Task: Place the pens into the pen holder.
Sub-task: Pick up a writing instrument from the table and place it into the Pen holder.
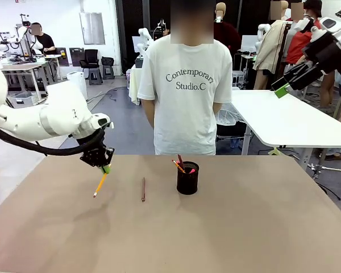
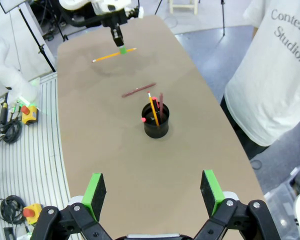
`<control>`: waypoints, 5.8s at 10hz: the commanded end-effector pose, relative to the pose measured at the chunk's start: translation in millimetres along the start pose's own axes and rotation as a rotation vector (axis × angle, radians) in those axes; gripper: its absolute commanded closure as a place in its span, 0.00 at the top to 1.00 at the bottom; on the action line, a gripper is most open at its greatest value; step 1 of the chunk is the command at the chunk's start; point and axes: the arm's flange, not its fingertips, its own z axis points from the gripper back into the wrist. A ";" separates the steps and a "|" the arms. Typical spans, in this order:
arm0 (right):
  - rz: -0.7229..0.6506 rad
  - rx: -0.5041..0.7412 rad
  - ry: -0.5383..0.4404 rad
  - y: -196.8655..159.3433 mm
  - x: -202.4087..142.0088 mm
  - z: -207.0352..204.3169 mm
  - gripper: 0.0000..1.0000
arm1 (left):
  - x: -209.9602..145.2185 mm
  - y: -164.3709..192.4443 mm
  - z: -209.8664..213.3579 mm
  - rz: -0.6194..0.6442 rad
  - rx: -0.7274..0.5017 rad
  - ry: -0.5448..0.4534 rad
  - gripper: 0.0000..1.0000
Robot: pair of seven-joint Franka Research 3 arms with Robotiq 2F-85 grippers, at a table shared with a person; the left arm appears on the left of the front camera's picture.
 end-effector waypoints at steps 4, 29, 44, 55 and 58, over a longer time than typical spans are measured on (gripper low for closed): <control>0.001 0.002 0.000 1.9 0.2 0.4 1.00 | -28.6 0.2 27.1 -0.321 -0.400 -0.163 0.00; 0.001 0.002 0.000 1.9 0.2 0.4 1.00 | 1.1 -172.2 -24.5 -0.942 -0.662 -1.237 0.00; 0.001 0.002 0.000 1.9 0.2 0.4 1.00 | 27.6 -158.7 -104.3 -0.988 -0.736 -1.151 0.00; 0.001 0.002 0.000 1.9 0.2 0.4 1.00 | 27.5 -161.3 -107.9 -1.068 -0.759 -1.107 1.00; 0.001 0.002 0.000 1.9 0.2 0.4 1.00 | 21.5 -164.0 -93.2 -1.015 -0.686 -1.001 1.00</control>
